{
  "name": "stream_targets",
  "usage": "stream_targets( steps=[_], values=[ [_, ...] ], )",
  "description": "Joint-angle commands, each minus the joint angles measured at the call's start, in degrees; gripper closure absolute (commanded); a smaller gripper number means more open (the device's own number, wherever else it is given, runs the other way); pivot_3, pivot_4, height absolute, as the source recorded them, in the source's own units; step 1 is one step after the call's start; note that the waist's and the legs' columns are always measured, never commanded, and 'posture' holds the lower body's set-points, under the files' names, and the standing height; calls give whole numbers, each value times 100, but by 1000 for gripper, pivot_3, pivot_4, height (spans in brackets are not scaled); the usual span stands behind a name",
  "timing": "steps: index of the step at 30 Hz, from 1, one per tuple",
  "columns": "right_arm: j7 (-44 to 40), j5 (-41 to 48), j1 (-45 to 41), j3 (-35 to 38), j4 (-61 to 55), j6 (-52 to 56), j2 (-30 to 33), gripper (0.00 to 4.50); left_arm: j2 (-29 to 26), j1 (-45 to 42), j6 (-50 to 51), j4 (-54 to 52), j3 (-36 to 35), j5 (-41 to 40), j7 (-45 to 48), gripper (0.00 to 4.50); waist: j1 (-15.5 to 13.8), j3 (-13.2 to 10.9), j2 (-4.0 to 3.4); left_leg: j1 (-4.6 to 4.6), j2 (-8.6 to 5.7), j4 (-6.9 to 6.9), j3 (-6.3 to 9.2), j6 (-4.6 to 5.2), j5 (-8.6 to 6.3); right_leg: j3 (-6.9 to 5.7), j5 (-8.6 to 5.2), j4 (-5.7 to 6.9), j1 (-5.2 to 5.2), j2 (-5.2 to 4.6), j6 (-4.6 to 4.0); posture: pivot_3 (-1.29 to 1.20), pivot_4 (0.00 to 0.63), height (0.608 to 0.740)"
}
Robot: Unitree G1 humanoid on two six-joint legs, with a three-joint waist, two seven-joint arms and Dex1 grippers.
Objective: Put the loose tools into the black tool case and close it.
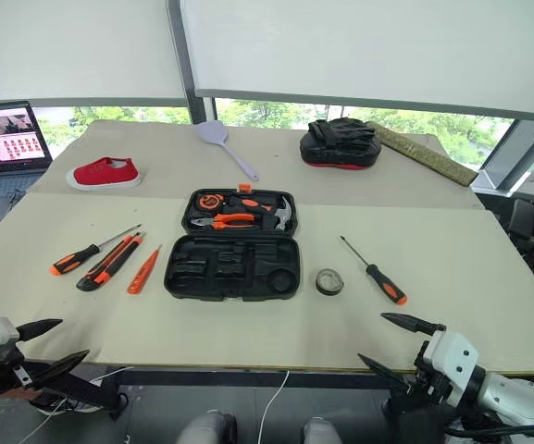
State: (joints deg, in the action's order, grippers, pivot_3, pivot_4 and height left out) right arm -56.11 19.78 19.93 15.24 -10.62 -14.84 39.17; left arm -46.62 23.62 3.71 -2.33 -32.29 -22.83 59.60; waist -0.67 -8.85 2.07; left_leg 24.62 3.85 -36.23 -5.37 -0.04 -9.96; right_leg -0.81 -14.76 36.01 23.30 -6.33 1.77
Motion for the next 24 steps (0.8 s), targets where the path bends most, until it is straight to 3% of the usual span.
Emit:
stream_targets(
  steps=[1,3,7,14,18,21,24],
  values=[
    [-55,309,-176,-174,-240,-102,-212,18,279,-214,470,-134,-555,-592,-614,0,0,0,0,0,0,0,0,0,0,0,0,0,0,0,0,0,150,740],
    [-15,889,-564,-587,-765,235,-534,18,751,-361,1280,-158,-1142,-1346,-1454,0,30,1,6,-2,5,3,6,0,0,0,1,0,-1,1,0,0,150,740],
    [333,1139,-1464,-827,-1028,412,-1035,18,1195,-432,1579,-60,-1599,-1487,-2211,0,141,-1,6,-7,12,-3,35,4,3,1,14,18,-15,17,-5,0,150,740],
    [575,1207,-1896,-889,-1140,582,-1231,18,800,-854,2324,152,-1740,-1663,-2700,0,-19,20,46,-12,5,-4,4,-3,-2,-19,26,5,-6,10,-38,0,150,740],
    [545,1133,-1843,-923,-1104,564,-1212,18,55,-1672,2914,394,-1195,-1529,-2699,0,-80,23,49,-1,12,-4,3,-11,-1,-59,33,5,-3,-4,-51,0,150,740],
    [568,1032,-1945,-962,-1014,492,-1257,18,-685,-2512,3279,1136,-324,-1140,-2359,0,-60,22,46,-4,9,-3,-2,-13,0,-61,34,6,-3,-8,-37,0,150,740],
    [553,896,-1934,-957,-911,353,-1282,18,-1034,-3594,2885,2319,638,-434,-2095,0,-14,22,34,-3,8,-2,-11,-16,1,-65,35,6,7,-7,-24,0,150,740]
  ],
)
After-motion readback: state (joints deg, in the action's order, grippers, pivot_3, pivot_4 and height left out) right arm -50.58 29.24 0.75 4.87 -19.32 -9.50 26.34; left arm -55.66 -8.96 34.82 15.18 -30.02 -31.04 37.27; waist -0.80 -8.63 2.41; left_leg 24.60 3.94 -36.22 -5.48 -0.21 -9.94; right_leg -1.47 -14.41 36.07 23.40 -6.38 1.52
